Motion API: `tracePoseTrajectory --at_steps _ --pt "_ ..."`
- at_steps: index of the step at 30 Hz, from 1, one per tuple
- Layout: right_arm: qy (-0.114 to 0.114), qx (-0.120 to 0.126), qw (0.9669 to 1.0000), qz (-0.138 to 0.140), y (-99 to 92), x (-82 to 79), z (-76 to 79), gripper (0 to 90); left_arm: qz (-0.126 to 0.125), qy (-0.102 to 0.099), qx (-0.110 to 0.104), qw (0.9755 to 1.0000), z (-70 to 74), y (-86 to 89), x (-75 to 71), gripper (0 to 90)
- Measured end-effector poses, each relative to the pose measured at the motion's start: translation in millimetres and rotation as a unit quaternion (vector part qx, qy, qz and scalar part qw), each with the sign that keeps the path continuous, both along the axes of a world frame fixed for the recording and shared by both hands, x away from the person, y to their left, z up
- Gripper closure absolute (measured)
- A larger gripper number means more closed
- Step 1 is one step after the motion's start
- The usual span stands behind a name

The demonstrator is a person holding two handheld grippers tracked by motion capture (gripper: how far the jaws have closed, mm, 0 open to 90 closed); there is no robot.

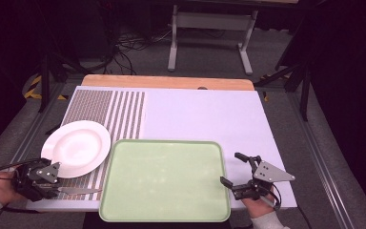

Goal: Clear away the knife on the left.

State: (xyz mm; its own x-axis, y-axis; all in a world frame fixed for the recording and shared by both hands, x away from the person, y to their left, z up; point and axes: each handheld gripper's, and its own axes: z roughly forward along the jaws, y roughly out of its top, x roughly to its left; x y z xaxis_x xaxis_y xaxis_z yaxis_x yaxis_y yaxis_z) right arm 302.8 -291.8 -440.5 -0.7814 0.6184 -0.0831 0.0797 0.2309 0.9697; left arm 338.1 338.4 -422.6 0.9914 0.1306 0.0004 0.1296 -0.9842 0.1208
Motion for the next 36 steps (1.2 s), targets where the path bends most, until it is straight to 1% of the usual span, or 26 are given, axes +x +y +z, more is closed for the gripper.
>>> tracePoseTrajectory --at_steps 2,4,5,6,7,8,10,11,12,14,17,18,19,21,22,23,27,28,31,32,34,35,36 --pt "-0.001 0.001 1.0000 -0.002 -1.9 -1.7 0.2 3.8 -0.012 0.001 0.006 0.9999 -0.2 -0.9 1.8 59.4" --pt "-0.001 0.002 1.0000 -0.005 -3.3 -3.2 0.1 3.8 -0.019 0.002 0.015 0.9997 -0.7 -1.8 2.5 62.8" --pt "-0.001 0.003 1.0000 -0.006 -4.2 -3.8 -0.1 3.8 -0.030 0.003 0.022 0.9993 -1.5 -2.8 3.3 64.7" --pt "0.000 0.002 1.0000 -0.008 -5.3 -4.8 -0.1 3.8 -0.030 0.003 0.022 0.9993 -1.5 -2.8 3.3 66.4" --pt "0.000 0.003 1.0000 -0.009 -6.1 -5.6 -0.2 3.8 -0.045 -0.001 0.038 0.9983 -3.2 -4.1 3.1 69.9" --pt "0.000 0.003 0.9999 -0.010 -6.9 -6.3 -0.2 3.8 -0.053 0.000 0.039 0.9978 -3.2 -4.5 3.2 70.9" --pt "0.000 0.003 0.9999 -0.012 -8.1 -7.7 -0.2 3.8 -0.069 -0.009 0.046 0.9965 -3.3 -5.8 1.9 76.2" --pt "-0.001 0.005 0.9999 -0.013 -8.7 -8.4 -0.3 3.8 -0.087 -0.015 0.052 0.9948 -3.2 -6.7 1.2 78.1" --pt "-0.001 0.004 0.9999 -0.014 -9.4 -9.1 -0.2 3.8 -0.095 -0.018 0.054 0.9938 -3.4 -7.6 0.6 78.8" --pt "-0.001 0.005 0.9999 -0.015 -9.8 -10.0 0.0 3.8 -0.097 -0.016 0.057 0.9935 -3.5 -8.6 1.1 79.4" --pt "-0.003 0.005 0.9999 -0.016 -10.1 -10.6 0.5 3.8 -0.095 -0.018 0.062 0.9934 -3.6 -9.7 -0.3 79.7" --pt "-0.003 0.005 0.9999 -0.015 -9.9 -10.4 0.4 3.8 -0.097 -0.019 0.063 0.9931 -4.0 -10.3 -0.9 79.8" --pt "-0.002 0.004 0.9999 -0.014 -9.6 -10.1 0.2 3.8 -0.104 -0.019 0.070 0.9919 -3.2 -11.4 -0.2 79.9" --pt "-0.002 0.003 0.9999 -0.013 -9.4 -9.5 0.0 3.8 -0.103 -0.021 0.066 0.9923 -4.6 -12.1 -1.0 80.0" --pt "-0.002 0.003 0.9999 -0.013 -9.3 -9.4 0.1 3.8 -0.107 -0.021 0.072 0.9914 -3.9 -13.0 -1.0 80.1" --pt "-0.002 0.003 0.9999 -0.012 -9.3 -9.4 0.3 3.8 -0.107 -0.021 0.076 0.9911 -3.4 -13.4 -1.0 80.1" --pt "0.000 0.005 0.9999 -0.009 -9.4 -8.4 0.0 4.2 -0.102 -0.025 0.071 0.9920 -4.2 -13.0 -2.5 80.2" --pt "0.000 0.005 0.9999 -0.009 -9.4 -8.4 0.0 4.2 -0.101 -0.026 0.076 0.9916 -3.4 -13.7 -2.6 80.3" --pt "-0.001 0.006 0.9999 -0.009 -9.2 -8.7 0.5 4.2 -0.091 -0.028 0.079 0.9923 -3.3 -14.8 -4.1 80.4" --pt "-0.001 0.006 0.9999 -0.009 -9.0 -8.7 0.6 4.2 -0.092 -0.027 0.078 0.9924 -3.0 -14.7 -4.0 80.4" --pt "0.001 0.009 0.9999 -0.009 -8.7 -8.5 0.7 4.1 -0.083 -0.026 0.069 0.9938 -2.3 -12.1 -3.2 80.4" --pt "0.001 0.010 0.9999 -0.009 -8.6 -8.3 0.8 4.2 -0.077 -0.026 0.061 0.9948 -1.8 -9.7 -2.9 80.5" --pt "0.000 0.010 0.9999 -0.008 -8.5 -8.3 1.0 4.2 -0.076 -0.028 0.057 0.9951 -0.4 -8.3 -3.2 80.4"
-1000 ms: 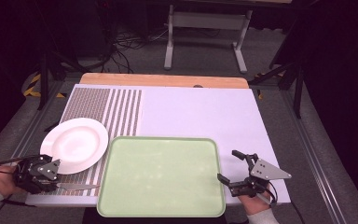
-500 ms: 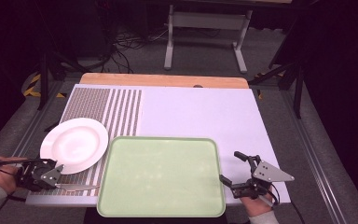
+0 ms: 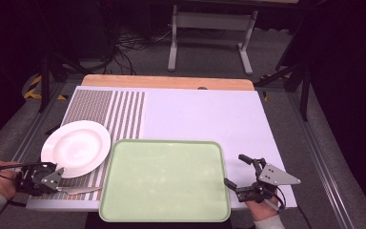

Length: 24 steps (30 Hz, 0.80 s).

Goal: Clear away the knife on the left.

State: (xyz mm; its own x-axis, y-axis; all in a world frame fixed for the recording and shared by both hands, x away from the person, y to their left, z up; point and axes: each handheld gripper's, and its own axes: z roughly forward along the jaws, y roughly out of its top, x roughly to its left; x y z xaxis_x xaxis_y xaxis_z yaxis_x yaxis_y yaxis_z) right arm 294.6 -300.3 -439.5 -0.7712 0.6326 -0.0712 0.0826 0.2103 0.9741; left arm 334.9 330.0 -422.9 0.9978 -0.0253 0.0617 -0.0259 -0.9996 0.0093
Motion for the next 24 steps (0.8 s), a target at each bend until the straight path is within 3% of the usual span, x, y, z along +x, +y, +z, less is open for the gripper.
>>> tracePoseTrajectory --at_steps 9,14,17,20,21,22,24 --pt "0.001 0.000 1.0000 0.003 1.3 1.2 0.3 4.1 0.010 -0.015 -0.034 0.9993 15.9 -4.9 -8.5 80.5" --pt "0.001 0.002 1.0000 0.004 1.5 2.0 0.3 4.1 0.022 -0.025 -0.066 0.9972 30.1 -8.6 -10.3 80.5" --pt "0.001 0.002 1.0000 0.004 1.5 2.2 0.2 4.1 0.033 -0.020 -0.079 0.9961 34.3 -9.2 -10.9 80.4" --pt "0.002 0.005 1.0000 0.006 1.0 2.2 -0.1 4.1 0.056 -0.023 -0.109 0.9922 43.5 -12.7 -10.9 80.3" --pt "0.002 0.005 1.0000 0.006 1.0 2.2 -0.1 4.1 0.056 -0.023 -0.109 0.9922 43.5 -12.7 -10.9 80.3" --pt "0.004 0.008 0.9999 0.005 0.8 2.6 -0.5 4.1 0.074 -0.026 -0.131 0.9882 48.7 -14.3 -10.7 80.3" --pt "0.004 0.009 0.9999 0.005 0.7 2.6 -0.5 4.1 0.079 -0.022 -0.138 0.9870 50.3 -14.9 -10.2 80.3"
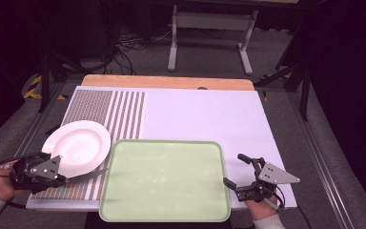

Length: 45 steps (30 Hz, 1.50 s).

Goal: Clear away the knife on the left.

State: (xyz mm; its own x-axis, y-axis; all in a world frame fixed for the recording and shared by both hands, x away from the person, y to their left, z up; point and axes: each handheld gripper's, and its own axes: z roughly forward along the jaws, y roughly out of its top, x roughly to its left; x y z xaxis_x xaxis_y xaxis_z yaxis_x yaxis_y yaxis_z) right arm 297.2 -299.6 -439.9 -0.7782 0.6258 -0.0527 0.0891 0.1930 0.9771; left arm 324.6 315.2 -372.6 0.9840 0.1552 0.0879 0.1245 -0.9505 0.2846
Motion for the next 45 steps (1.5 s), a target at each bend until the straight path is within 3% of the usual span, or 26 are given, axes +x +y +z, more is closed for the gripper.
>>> tracePoseTrajectory --at_steps 2,3,5,10,14,15,22,29,30,31,38,40,41,43,45 --pt "-0.001 0.000 1.0000 -0.001 -0.1 -0.1 0.1 4.1 0.016 0.002 -0.031 0.9994 5.0 -4.6 -1.2 80.3" --pt "0.000 0.000 1.0000 0.000 -0.3 0.0 0.0 4.1 0.016 0.002 -0.031 0.9994 5.0 -4.6 -1.2 80.3" --pt "0.000 0.000 1.0000 0.000 -0.5 0.3 -0.1 4.1 0.024 -0.002 -0.054 0.9982 6.9 -8.3 -0.5 80.3" --pt "0.001 0.006 1.0000 0.000 -1.9 0.8 -0.7 4.1 0.049 0.010 -0.079 0.9957 6.2 -12.0 1.2 80.3" --pt "0.002 0.006 1.0000 0.001 -2.4 1.3 -1.0 4.1 0.067 0.015 -0.109 0.9917 7.6 -16.7 0.5 80.3" --pt "0.002 0.006 1.0000 0.001 -2.4 1.3 -1.0 4.1 0.067 0.015 -0.109 0.9917 7.6 -16.7 0.5 80.3" --pt "0.002 0.007 1.0000 0.001 -2.5 0.8 -0.7 4.1 0.088 0.014 -0.159 0.9833 14.6 -31.2 -3.5 80.3" --pt "0.002 0.007 1.0000 0.002 -2.3 0.8 -0.6 4.1 0.128 0.032 -0.188 0.9733 14.2 -41.8 -1.0 80.3" --pt "0.002 0.007 1.0000 0.002 -2.3 0.8 -0.6 4.1 0.128 0.032 -0.188 0.9733 14.2 -41.8 -1.0 80.3" --pt "0.002 0.007 1.0000 0.003 -2.2 1.1 -0.8 4.1 0.133 0.037 -0.194 0.9713 12.9 -45.6 0.0 80.3" --pt "0.002 0.006 1.0000 0.003 -2.3 1.0 -0.7 4.1 0.148 0.051 -0.205 0.9663 9.4 -58.5 2.5 80.3" --pt "0.001 0.006 1.0000 0.002 -2.7 1.0 -0.7 4.1 0.154 0.058 -0.214 0.9628 6.5 -65.1 3.3 80.3" --pt "0.001 0.006 1.0000 0.002 -2.7 1.0 -0.7 4.1 0.156 0.060 -0.215 0.9622 5.3 -67.8 3.1 80.3" --pt "0.001 0.007 1.0000 0.003 -2.7 1.0 -0.7 4.1 0.156 0.057 -0.210 0.9634 2.8 -73.9 3.3 80.3" --pt "0.001 0.005 1.0000 0.002 -3.1 1.0 -0.8 4.1 0.160 0.059 -0.213 0.9619 -0.2 -78.8 3.3 80.3"
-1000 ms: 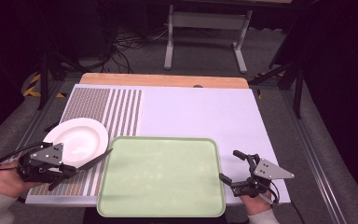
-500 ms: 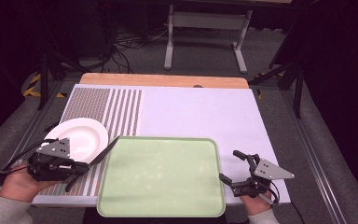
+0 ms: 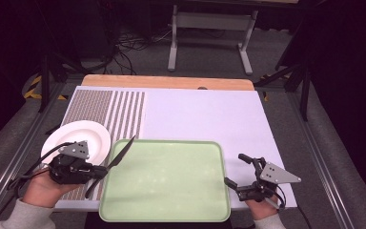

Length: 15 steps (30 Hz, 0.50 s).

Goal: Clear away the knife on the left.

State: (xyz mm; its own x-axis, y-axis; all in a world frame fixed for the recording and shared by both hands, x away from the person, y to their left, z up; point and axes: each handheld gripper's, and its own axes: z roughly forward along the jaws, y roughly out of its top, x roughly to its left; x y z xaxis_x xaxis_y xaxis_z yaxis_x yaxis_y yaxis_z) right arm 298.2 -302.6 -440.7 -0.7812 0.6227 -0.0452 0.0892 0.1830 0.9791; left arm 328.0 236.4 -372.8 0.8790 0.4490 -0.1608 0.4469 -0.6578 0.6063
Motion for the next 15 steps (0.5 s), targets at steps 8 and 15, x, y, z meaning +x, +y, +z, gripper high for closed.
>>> tracePoseTrajectory --at_steps 8,15 --pt "0.000 0.000 1.0000 0.001 0.2 -0.1 0.0 4.1 -0.008 0.012 -0.026 0.9996 -12.5 -15.3 1.2 80.3" --pt "0.000 -0.001 1.0000 0.002 0.0 -0.2 0.0 4.1 -0.011 0.024 -0.040 0.9988 -22.2 -27.5 3.1 80.3"
